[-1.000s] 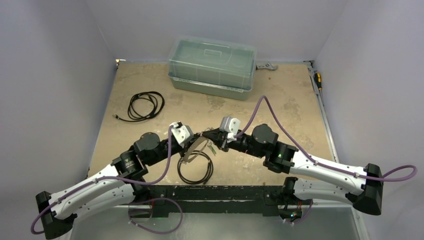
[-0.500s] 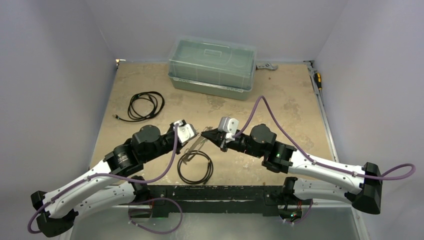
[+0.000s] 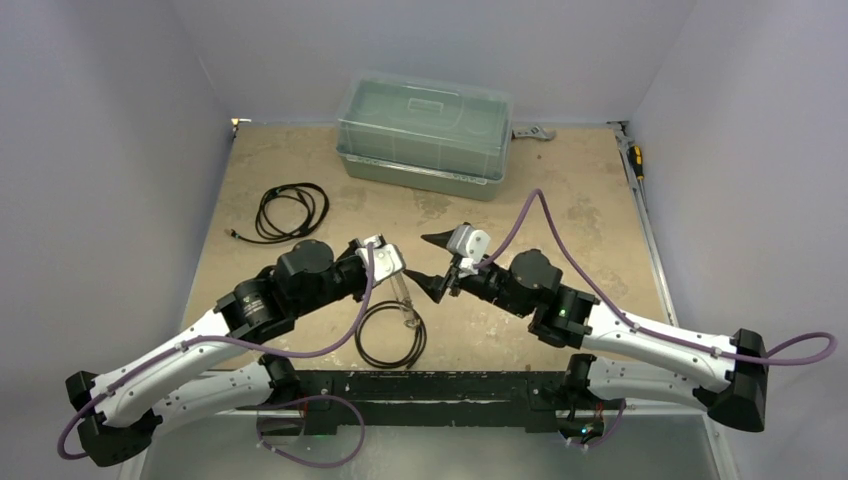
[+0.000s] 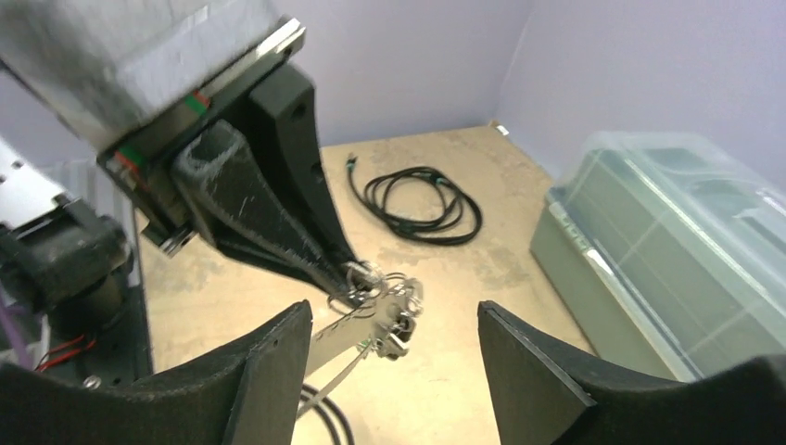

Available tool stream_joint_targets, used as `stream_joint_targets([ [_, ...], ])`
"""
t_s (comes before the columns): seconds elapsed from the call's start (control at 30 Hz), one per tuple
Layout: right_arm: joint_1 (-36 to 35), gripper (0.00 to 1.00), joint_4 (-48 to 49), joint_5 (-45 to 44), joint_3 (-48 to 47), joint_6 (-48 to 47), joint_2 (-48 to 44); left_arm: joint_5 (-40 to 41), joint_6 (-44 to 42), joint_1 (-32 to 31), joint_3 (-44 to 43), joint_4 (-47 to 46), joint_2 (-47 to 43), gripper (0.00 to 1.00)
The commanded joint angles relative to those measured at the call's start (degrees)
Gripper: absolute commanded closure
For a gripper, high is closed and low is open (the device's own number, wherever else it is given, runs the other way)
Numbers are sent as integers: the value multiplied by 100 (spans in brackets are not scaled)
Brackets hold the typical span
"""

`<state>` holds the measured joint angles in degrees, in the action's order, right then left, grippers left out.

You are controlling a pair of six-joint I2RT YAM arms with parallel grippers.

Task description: Put the keys on the keyring

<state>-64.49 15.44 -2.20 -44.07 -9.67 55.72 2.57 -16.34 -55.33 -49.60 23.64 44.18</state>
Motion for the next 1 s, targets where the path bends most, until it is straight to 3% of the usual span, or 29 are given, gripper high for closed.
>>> stream_joint_targets([
  [0.0,4,30,515,-720,143,60,-363,263,-167,-30,-270,-127,99,100],
  [0.27,6,27,1333,-1907,682,75,-960,479,-85,-23,-420,-294,557,100],
  [0.53,7,24,1968,-2962,1124,18,-1511,768,-144,-5,-709,-416,1579,100],
  [0.97,7,21,2451,-3775,1414,-87,-1827,528,138,581,-1411,-642,2989,100],
])
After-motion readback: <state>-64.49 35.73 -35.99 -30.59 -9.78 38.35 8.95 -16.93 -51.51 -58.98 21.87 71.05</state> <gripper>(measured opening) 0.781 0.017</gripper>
